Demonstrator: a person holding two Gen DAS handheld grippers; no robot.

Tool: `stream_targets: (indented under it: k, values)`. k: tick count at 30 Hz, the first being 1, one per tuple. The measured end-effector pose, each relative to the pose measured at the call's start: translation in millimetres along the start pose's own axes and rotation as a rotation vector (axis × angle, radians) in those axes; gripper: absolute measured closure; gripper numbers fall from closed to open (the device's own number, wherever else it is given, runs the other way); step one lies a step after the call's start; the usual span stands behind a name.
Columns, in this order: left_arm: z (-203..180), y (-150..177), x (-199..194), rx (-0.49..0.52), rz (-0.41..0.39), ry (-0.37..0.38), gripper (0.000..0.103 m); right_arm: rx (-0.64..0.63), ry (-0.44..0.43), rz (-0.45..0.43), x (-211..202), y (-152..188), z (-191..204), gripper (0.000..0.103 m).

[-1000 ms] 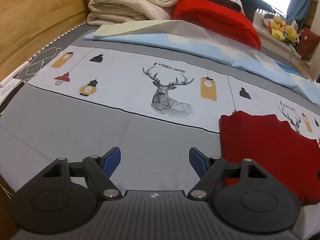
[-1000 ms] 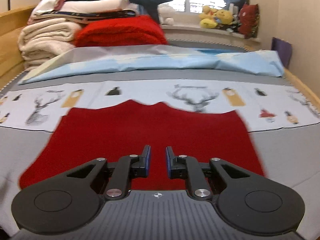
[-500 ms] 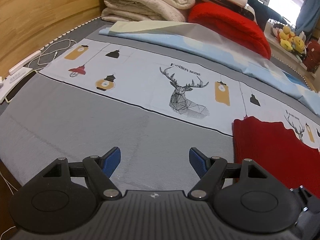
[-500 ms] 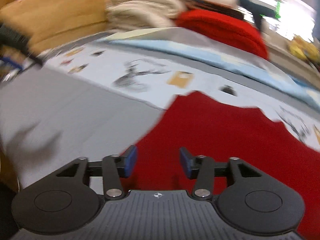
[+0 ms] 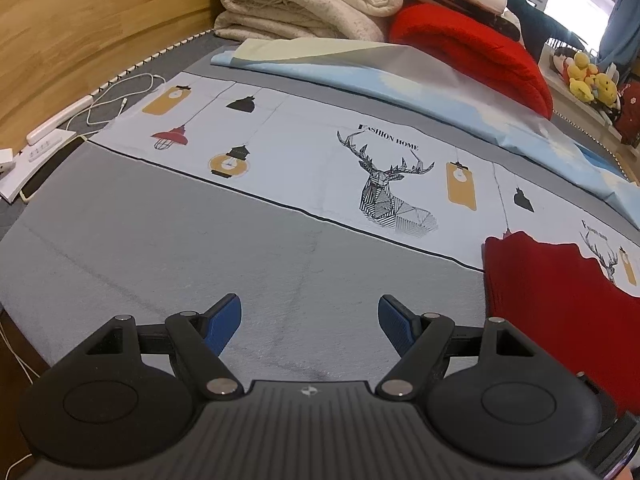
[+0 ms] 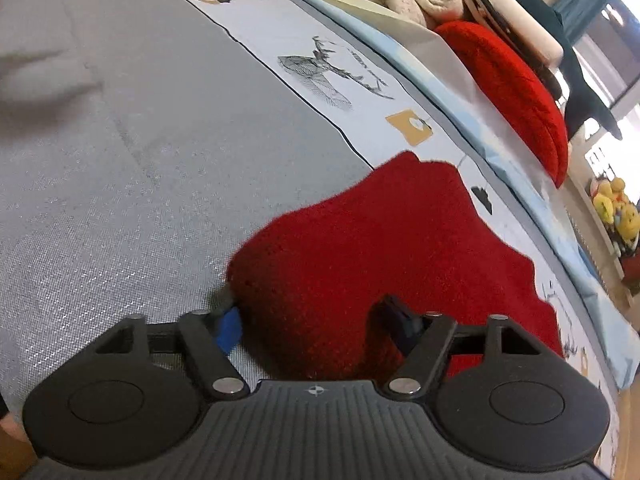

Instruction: Fold small clothes

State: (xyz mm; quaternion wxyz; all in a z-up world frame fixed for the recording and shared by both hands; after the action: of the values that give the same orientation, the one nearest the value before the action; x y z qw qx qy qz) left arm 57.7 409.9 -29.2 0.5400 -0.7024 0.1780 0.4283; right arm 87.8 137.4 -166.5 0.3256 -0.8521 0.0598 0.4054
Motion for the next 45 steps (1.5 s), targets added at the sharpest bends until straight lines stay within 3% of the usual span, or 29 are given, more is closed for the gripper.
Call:
stream_targets:
  k: [4,7,14,18,21,24,29,32,35,37,39,41,43,45]
  values:
    - [3.6,0.7,1.3,-0.008,0.006,0.008,0.023,-0.068,-0.006,-0.028,-2.0,-3.3,8.3,0.072]
    - [4.6,0.8,0.7,-0.007,0.004,0.011,0.023,-0.066,0.012,-0.054,-8.7,-10.1,7.0,0.081]
    - [6.5,0.7,-0.9,-0.027,0.001,0.019,0.023,-0.084,0.044,-0.153,-37.6,-32.2,8.7,0.086]
    - [0.3,0.4,-1.1,-0.026,0.004,0.026,0.023,-0.104,-0.042,-0.24,-69.8,-50.5,35.7,0.087]
    - [-5.6,1.9,-1.4,-0.029,0.011,0.021,0.023,0.026,-0.162,-0.241,-86.5,-67.3,48.5,0.086]
    - [-16.8,4.2,-1.1,-0.025,0.023,0.022,0.023,0.165,-0.205,-0.218,-93.7,-79.1,43.4,0.086]
    - [-55.4,3.5,-2.4,0.029,0.019,0.036,0.023,0.538,-0.182,-0.253,-119.4,-70.7,-43.5,0.087]
    - [-85.9,2.3,-1.4,0.066,0.019,0.058,0.023,0.853,-0.096,-0.29,-144.0,-26.2,-124.5,0.087]
    - [-120.2,1.2,1.3,0.101,0.021,0.083,0.023,1.124,0.042,-0.3,-167.7,54.4,-191.3,0.087]
    - [-145.7,1.8,2.8,0.142,0.024,0.102,0.023,1.246,0.169,-0.255,-175.0,117.9,-221.2,0.087]
    - [-173.3,3.7,3.5,0.196,0.025,0.117,0.023,1.312,0.26,-0.144,-165.6,176.8,-238.1,0.087]
    - [-197.3,7.6,4.4,0.245,0.028,0.134,0.022,1.389,0.248,0.031,-143.8,233.9,-242.7,0.085]
    - [-218.3,13.1,6.8,0.293,0.038,0.153,0.022,1.495,0.156,0.166,-129.2,278.6,-242.9,0.067]
    - [-241.0,19.9,8.4,0.342,0.048,0.177,0.022,1.518,0.117,0.131,-142.4,291.8,-251.2,0.056]
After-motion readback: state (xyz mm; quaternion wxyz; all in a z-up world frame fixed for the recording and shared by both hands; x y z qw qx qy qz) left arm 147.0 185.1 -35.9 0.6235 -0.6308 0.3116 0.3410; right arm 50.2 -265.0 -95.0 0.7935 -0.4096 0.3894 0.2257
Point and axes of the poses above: each gripper's, at about its wrist camera, not at the fingertips, and x roughly the way its jaws point, z to its left, y to its underside, the point moved 5 cm from there along x, roughly the way its jaws point, and after that the axes turned 4 degrees about x, right-handed, at the moved point
